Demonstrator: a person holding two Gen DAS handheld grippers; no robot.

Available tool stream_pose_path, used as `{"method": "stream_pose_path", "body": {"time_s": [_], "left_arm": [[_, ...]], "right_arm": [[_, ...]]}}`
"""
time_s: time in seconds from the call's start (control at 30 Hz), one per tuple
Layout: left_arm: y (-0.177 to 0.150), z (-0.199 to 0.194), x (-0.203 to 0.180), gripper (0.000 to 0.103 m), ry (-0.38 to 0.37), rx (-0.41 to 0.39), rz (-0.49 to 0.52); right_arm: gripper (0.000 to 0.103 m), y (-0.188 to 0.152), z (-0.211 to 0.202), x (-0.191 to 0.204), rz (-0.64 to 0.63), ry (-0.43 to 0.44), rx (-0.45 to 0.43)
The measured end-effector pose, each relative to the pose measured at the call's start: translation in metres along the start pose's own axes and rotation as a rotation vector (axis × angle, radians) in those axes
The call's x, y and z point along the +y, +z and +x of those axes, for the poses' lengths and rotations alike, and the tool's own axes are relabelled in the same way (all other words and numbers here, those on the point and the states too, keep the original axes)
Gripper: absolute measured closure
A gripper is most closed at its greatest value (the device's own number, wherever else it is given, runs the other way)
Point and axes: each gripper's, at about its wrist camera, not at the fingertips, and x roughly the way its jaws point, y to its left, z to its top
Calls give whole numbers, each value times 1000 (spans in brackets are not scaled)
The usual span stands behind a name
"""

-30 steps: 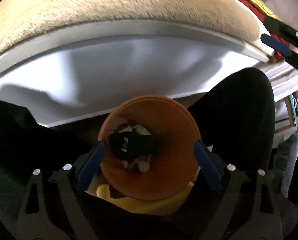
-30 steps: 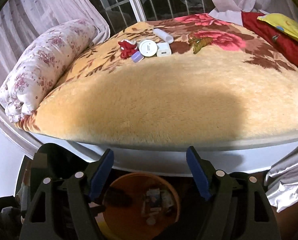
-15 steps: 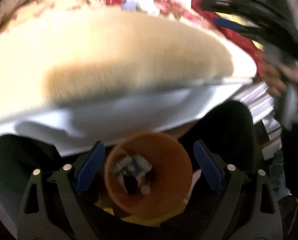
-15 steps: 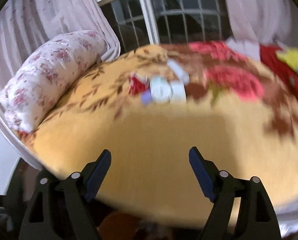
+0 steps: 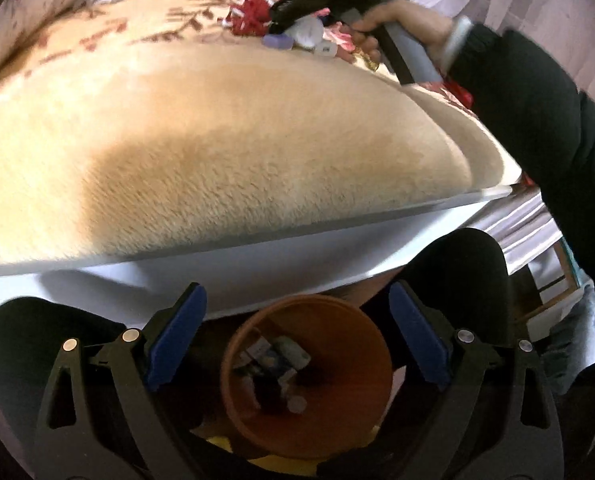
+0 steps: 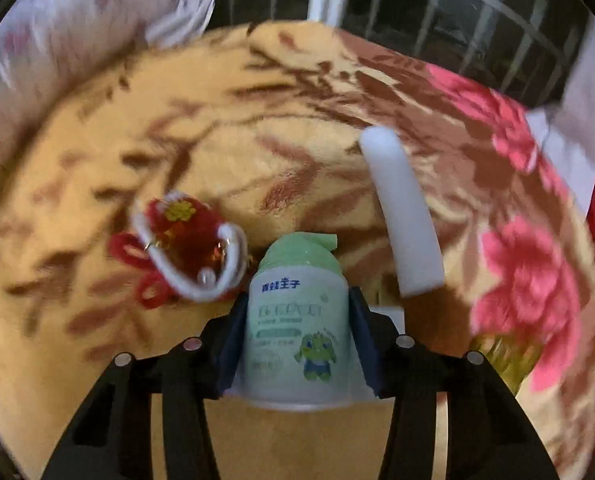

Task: Collect trash
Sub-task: 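Grasp the green-capped white lotion bottle with the right gripper, then grasp the red-white pipe-cleaner ornament with the left gripper while the right holds the lotion bottle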

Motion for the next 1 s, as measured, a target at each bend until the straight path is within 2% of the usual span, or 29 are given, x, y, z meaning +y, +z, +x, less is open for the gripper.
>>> {"method": "stream_pose_path", "body": {"time_s": [0.07,0.1,0.17,0.23,0.27,0.33,0.4,0.47,0.57,0.7,0.77,0.87,1.0], "left_arm": [[-2,0,-2,13,1,1,6],[-2,0,-3,13,2,-1,9],[-3,-2,-4,13,3,-7,11],[-4,-4,-3,13,3,-6,3],[-4,-4,-2,13,6,-7,1],[-2,-11,-2,13,18,-26,2],[5,-17,0,13,23,-43,5],[18,-23,-2,13,35,-68,15],[56,-29,-6,13,63,-118,46],[121,-13,-6,13,101,-147,48],[153,2,-3,13,126,-152,48],[206,35,6,13,166,-129,24],[246,65,17,13,210,-108,-7]], "right_arm": [[55,5,7,13,-59,-78,37],[55,5,10,14,-67,-86,54],[56,5,14,6,-29,-48,80],[56,2,10,-2,2,-15,65],[56,-3,2,-4,9,-10,34],[56,-14,-20,-13,56,64,-50],[56,-37,-51,-30,158,149,-144],[56,-64,-74,-42,218,196,-211],[56,-116,-93,-58,273,188,-272],[56,-159,-92,-67,293,140,-272],[56,-170,-90,-71,285,107,-282],[56,-174,-83,-81,316,127,-287],[56,-174,-67,-81,329,128,-248]]}}
